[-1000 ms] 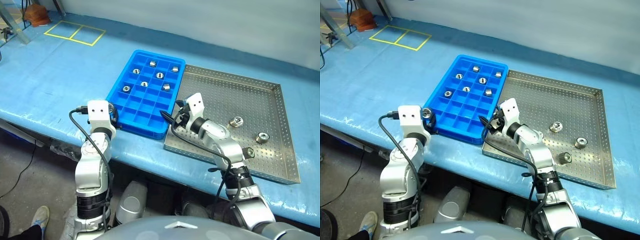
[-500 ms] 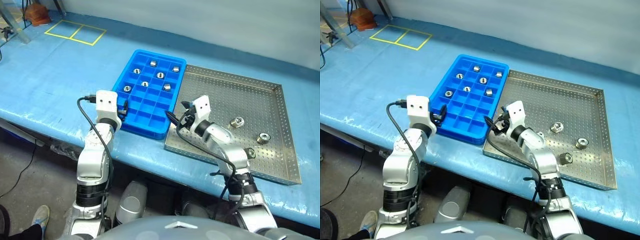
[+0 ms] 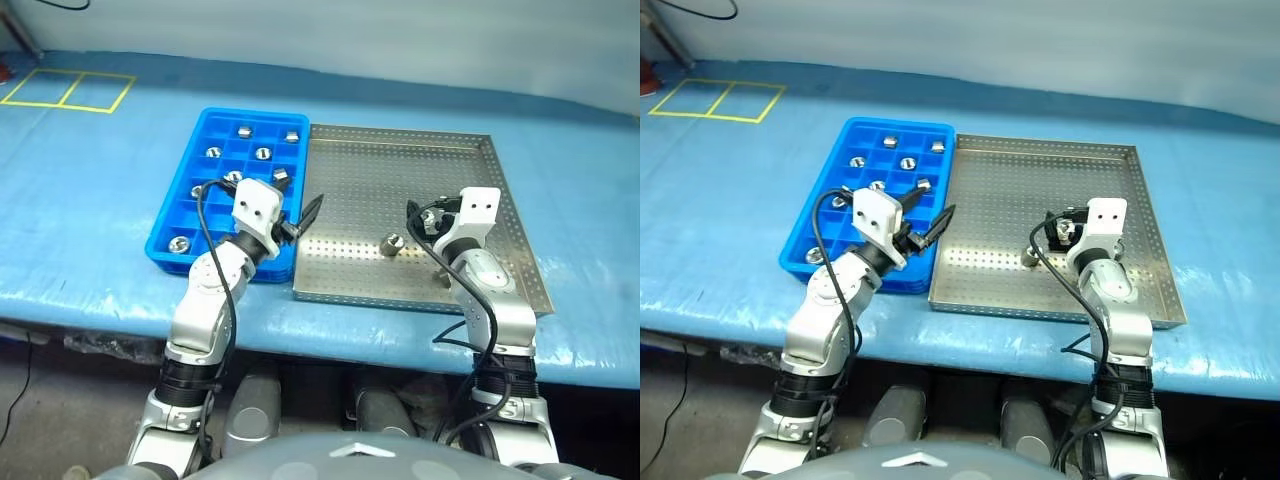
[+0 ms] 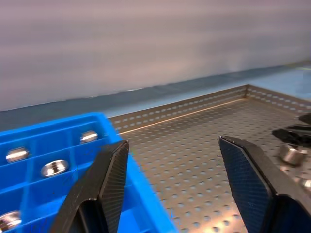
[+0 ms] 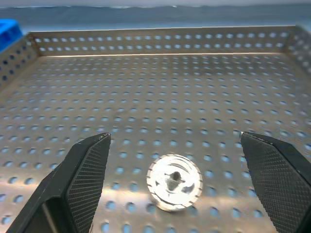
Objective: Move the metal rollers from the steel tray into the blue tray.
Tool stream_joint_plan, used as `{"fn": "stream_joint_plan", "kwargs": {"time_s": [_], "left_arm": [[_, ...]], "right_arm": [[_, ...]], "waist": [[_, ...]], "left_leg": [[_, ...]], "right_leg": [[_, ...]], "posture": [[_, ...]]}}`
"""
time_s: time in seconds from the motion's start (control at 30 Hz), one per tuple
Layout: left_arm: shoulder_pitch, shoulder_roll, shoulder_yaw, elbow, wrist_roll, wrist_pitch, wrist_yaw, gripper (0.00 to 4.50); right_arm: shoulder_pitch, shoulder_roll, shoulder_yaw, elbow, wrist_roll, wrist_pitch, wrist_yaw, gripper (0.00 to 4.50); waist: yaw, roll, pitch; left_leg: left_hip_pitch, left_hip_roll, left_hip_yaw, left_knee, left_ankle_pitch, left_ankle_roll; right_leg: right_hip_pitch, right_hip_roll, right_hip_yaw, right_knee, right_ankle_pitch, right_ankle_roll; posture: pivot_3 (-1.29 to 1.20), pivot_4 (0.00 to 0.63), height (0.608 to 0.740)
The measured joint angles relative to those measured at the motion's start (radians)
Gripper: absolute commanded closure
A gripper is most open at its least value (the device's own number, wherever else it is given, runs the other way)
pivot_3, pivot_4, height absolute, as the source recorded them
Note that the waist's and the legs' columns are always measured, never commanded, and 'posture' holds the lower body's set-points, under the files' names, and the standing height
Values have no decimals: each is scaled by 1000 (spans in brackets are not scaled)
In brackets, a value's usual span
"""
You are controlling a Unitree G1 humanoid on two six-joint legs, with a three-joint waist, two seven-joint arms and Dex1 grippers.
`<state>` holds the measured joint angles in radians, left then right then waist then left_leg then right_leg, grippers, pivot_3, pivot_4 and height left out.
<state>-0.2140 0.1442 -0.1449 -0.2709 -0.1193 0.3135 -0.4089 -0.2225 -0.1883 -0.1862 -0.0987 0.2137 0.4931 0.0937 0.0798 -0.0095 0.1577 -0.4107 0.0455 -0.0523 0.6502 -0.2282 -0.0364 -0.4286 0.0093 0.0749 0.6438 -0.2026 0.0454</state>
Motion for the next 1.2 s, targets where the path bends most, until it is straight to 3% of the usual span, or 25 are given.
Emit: {"fn": "stream_joint_plan", "kwargs": {"time_s": [0.27, 0.63, 1.03, 1.2], "left_arm": [[-111, -12, -53, 164, 3, -41, -50, 1273], [-381, -110, -107, 617, 44, -83, -89, 1273], [-385, -125, -104, 686, 52, 106, -95, 1273], [-356, -115, -107, 674, 70, 142, -86, 2740]], "right_arm": [[48, -5, -1, -76, -5, 13, -15, 0], [226, -7, 6, -267, -16, 12, -26, 0], [289, 1, -4, -310, -29, 12, -54, 0], [283, -1, 1, -310, -34, 12, -50, 0]], "waist": [[-46, 1, 0], [-144, 1, -1], [-229, 1, -1], [-236, 1, -1]], "left_leg": [[0, -1, 0, 2, 1, 2], [0, -2, 2, 3, 0, 3], [1, -2, 5, 3, 0, 3], [1, -2, 5, 3, 0, 3]], "right_leg": [[1, 0, 1, 0, 1, 2], [1, 0, 6, -1, 2, 5], [0, 0, 10, 0, 3, 6], [1, 0, 10, 1, 3, 6]], "posture": [[29, 150, 740], [-160, 150, 740], [-188, 150, 740], [-159, 150, 740]]}}
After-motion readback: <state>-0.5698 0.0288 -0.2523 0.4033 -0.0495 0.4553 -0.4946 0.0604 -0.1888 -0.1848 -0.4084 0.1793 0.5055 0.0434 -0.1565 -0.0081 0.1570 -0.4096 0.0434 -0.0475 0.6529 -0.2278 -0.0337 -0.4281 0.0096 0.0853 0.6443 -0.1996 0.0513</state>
